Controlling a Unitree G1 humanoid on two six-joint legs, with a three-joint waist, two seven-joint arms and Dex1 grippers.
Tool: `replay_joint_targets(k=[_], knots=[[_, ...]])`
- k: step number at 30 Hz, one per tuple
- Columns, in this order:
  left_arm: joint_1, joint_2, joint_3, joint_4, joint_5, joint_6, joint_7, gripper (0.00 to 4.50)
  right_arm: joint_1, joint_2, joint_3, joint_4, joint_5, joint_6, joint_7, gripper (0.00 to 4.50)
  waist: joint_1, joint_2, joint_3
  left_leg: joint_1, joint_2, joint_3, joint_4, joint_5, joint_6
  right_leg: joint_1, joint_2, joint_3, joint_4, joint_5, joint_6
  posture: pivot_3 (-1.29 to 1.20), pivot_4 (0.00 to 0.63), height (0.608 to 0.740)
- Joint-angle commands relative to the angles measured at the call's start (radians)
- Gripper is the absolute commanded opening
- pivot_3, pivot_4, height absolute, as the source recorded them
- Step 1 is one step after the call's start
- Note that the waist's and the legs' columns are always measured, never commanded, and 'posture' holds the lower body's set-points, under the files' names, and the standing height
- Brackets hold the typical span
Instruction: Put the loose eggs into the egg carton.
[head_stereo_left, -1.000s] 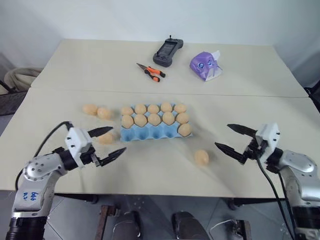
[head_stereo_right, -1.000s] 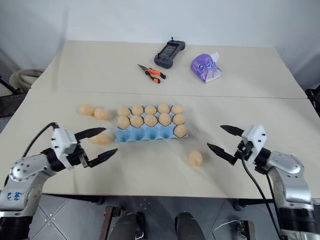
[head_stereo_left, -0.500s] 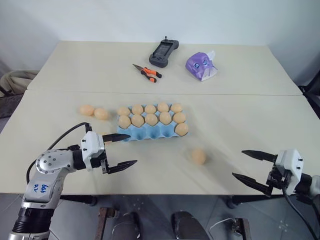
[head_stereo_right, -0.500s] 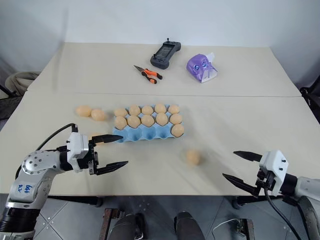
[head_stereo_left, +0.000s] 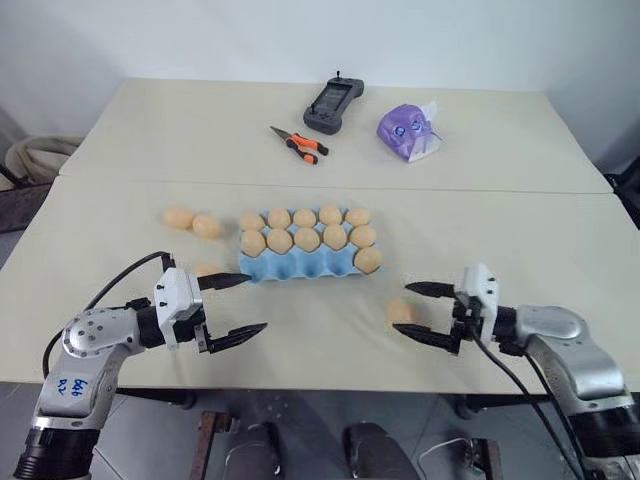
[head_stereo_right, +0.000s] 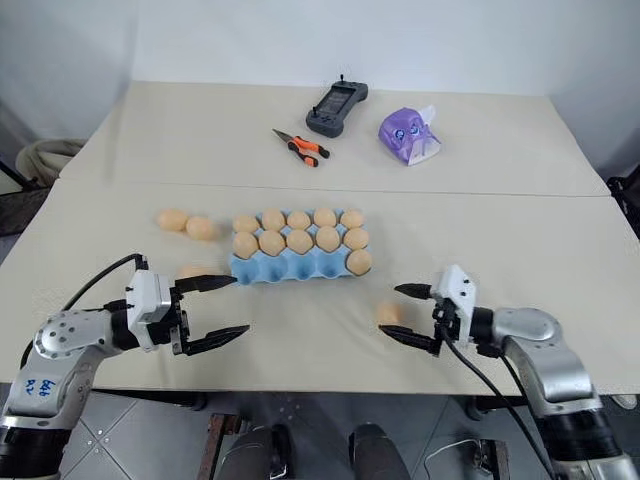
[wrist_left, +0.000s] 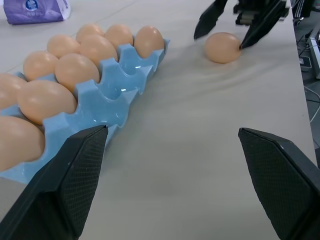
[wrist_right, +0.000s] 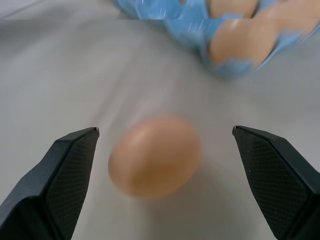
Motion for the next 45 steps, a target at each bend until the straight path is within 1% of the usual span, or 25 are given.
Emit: replay_joint_targets(k=[1,3,6,7,8,10,14,18,22,26,29,31,32,33,34,35,36,38,40,43,45], knots=[[0.021,0.001,0.023,-0.075,-0.016,0.004,0.026,4.5,-0.041,0.028,0.015,0.052,-0.029,-0.06,0.013,4.11,0.0,0.0,0.0,0.0,0.0,0.0,0.0,0.0,0.0,0.0,0.0,0.0,0.0,0.0,0.0,0.0,0.15,0.74],[0.031,-0.001,0.028,-0.086,-0.02,0.005,0.035,4.5,-0.061,0.041,0.017,0.084,-0.04,-0.082,0.016,3.62,-0.001,0.0,0.0,0.0,0.0,0.0,0.0,0.0,0.0,0.0,0.0,0.0,0.0,0.0,0.0,0.0,0.15,0.74],[0.03,-0.008,0.023,-0.083,-0.019,0.003,0.044,4.5,-0.076,0.058,0.016,0.106,-0.046,-0.115,0.02,2.55,-0.001,0.0,0.0,0.0,0.0,0.0,0.0,0.0,0.0,0.0,0.001,0.0,0.0,0.0,0.0,0.0,0.15,0.74],[0.026,-0.011,0.018,-0.078,-0.017,0.001,0.047,4.5,-0.078,0.063,0.015,0.102,-0.045,-0.123,0.019,2.31,-0.001,0.0,0.0,0.0,0.0,0.0,0.0,0.0,0.0,0.0,0.001,0.0,0.0,0.0,0.0,0.0,0.15,0.74],[0.021,-0.015,0.013,-0.072,-0.014,-0.003,0.049,4.5,-0.08,0.068,0.013,0.092,-0.042,-0.125,0.015,2.22,-0.001,0.0,0.0,0.0,0.0,0.0,0.0,0.0,0.0,0.0,0.001,0.0,0.0,0.0,0.0,0.0,0.15,0.74],[0.012,-0.022,0.009,-0.061,-0.011,-0.006,0.055,4.5,-0.086,0.078,0.01,0.067,-0.031,-0.117,0.006,2.19,-0.001,0.0,0.0,0.0,0.0,0.0,0.0,0.0,0.0,0.0,0.001,0.0,0.0,0.0,0.0,0.0,0.15,0.74],[0.009,-0.042,0.015,-0.033,0.001,-0.014,0.081,4.5,-0.144,0.124,0.002,-0.05,0.025,-0.029,-0.053,2.19,-0.005,0.0,0.0,0.0,0.0,0.0,0.0,0.0,0.0,-0.001,0.0,0.001,0.001,0.0,0.0,0.0,0.15,0.74],[0.024,-0.06,0.035,-0.023,0.002,-0.009,0.122,4.5,-0.236,0.161,0.024,-0.068,-0.005,0.031,-0.131,2.19,-0.003,0.0,0.0,0.0,0.001,0.0,0.0,0.001,-0.001,-0.002,0.0,0.0,0.004,0.0,0.0,0.0,0.15,0.74],[0.067,-0.072,0.064,-0.022,0.014,-0.028,0.171,4.5,-0.363,0.227,0.07,0.059,-0.087,-0.017,-0.181,2.19,-0.006,0.0,0.0,0.0,0.001,0.001,0.0,0.001,-0.001,-0.003,0.0,0.001,0.004,0.0,0.0,0.0,0.15,0.74],[0.089,-0.081,0.078,-0.036,0.018,-0.037,0.202,4.5,-0.414,0.261,0.117,0.158,-0.146,-0.071,-0.164,2.19,-0.002,0.0,0.0,0.0,0.001,0.001,0.0,0.001,-0.001,-0.004,0.0,0.0,0.003,0.0,-0.001,0.0,0.15,0.74],[0.103,-0.087,0.083,-0.045,0.02,-0.043,0.222,4.5,-0.444,0.294,0.131,0.205,-0.16,-0.079,-0.165,2.19,-0.004,0.0,0.0,-0.001,0.001,0.002,-0.001,0.001,-0.001,-0.004,0.0,0.001,0.003,0.0,-0.001,0.0,0.15,0.74],[0.112,-0.09,0.087,-0.054,0.02,-0.044,0.233,4.5,-0.45,0.304,0.142,0.214,-0.166,-0.087,-0.146,2.9,-0.004,0.0,0.0,-0.001,0.001,0.002,0.0,0.001,-0.001,-0.004,0.0,0.001,0.003,0.0,-0.001,0.0,0.15,0.74],[0.116,-0.091,0.087,-0.057,0.02,-0.045,0.24,4.5,-0.452,0.307,0.142,0.218,-0.167,-0.087,-0.146,3.13,-0.004,0.0,0.0,-0.001,0.001,0.002,0.0,0.001,-0.001,-0.004,0.0,0.001,0.003,0.0,-0.001,0.0,0.15,0.74],[0.122,-0.092,0.091,-0.062,0.018,-0.045,0.245,4.5,-0.455,0.308,0.143,0.225,-0.172,-0.09,-0.144,3.52,-0.005,0.0,0.0,-0.001,0.001,0.002,0.0,0.001,-0.001,-0.004,0.0,0.001,0.003,0.0,-0.001,0.0,0.15,0.74],[0.127,-0.092,0.096,-0.067,0.017,-0.045,0.251,4.5,-0.458,0.308,0.142,0.231,-0.176,-0.096,-0.144,3.81,-0.005,0.0,0.0,-0.001,0.001,0.002,0.0,0.001,-0.001,-0.004,0.0,0.0,0.003,0.0,-0.001,0.0,0.15,0.74],[0.133,-0.093,0.103,-0.07,0.016,-0.043,0.259,4.5,-0.46,0.306,0.135,0.228,-0.166,-0.088,-0.136,4.24,-0.005,0.0,0.0,-0.001,0.001,0.002,0.0,0.001,-0.001,-0.004,0.0,0.0,0.003,0.0,-0.001,0.0,0.15,0.74],[0.139,-0.093,0.111,-0.072,0.013,-0.043,0.264,4.5,-0.46,0.305,0.126,0.222,-0.155,-0.097,-0.124,4.47,-0.005,0.0,0.0,0.0,0.001,0.002,0.0,0.001,-0.001,-0.004,0.0,0.0,0.004,0.0,-0.001,0.0,0.15,0.74],[0.148,-0.098,0.129,-0.073,0.005,-0.039,0.284,4.5,-0.453,0.296,0.101,0.199,-0.127,-0.094,-0.107,4.47,-0.006,0.0,0.0,0.0,0.001,0.002,-0.001,0.001,-0.001,-0.004,0.0,0.001,0.003,0.0,-0.001,0.0,0.15,0.74],[0.168,-0.104,0.164,-0.071,0.002,-0.046,0.308,4.5,-0.418,0.262,0.065,0.154,-0.092,-0.095,-0.075,4.47,-0.005,0.0,0.0,0.0,0.001,0.002,-0.001,0.001,-0.001,-0.004,0.0,0.0,0.003,0.0,-0.001,0.0,0.15,0.74],[0.235,-0.133,0.254,-0.078,0.0,-0.062,0.365,4.5,-0.295,0.174,-0.02,0.06,-0.017,-0.118,0.003,4.47,0.002,0.0,0.0,-0.001,0.001,0.001,-0.002,0.0,-0.001,-0.003,-0.001,0.0,0.001,0.0,-0.001,0.0,0.15,0.74],[0.291,-0.156,0.31,-0.098,-0.027,-0.054,0.386,4.5,-0.209,0.116,-0.061,0.014,0.012,-0.142,0.053,4.47,0.003,0.0,0.0,-0.001,0.001,0.001,-0.002,-0.001,0.0,-0.001,-0.002,-0.001,-0.002,0.0,-0.001,0.0,0.15,0.74]])
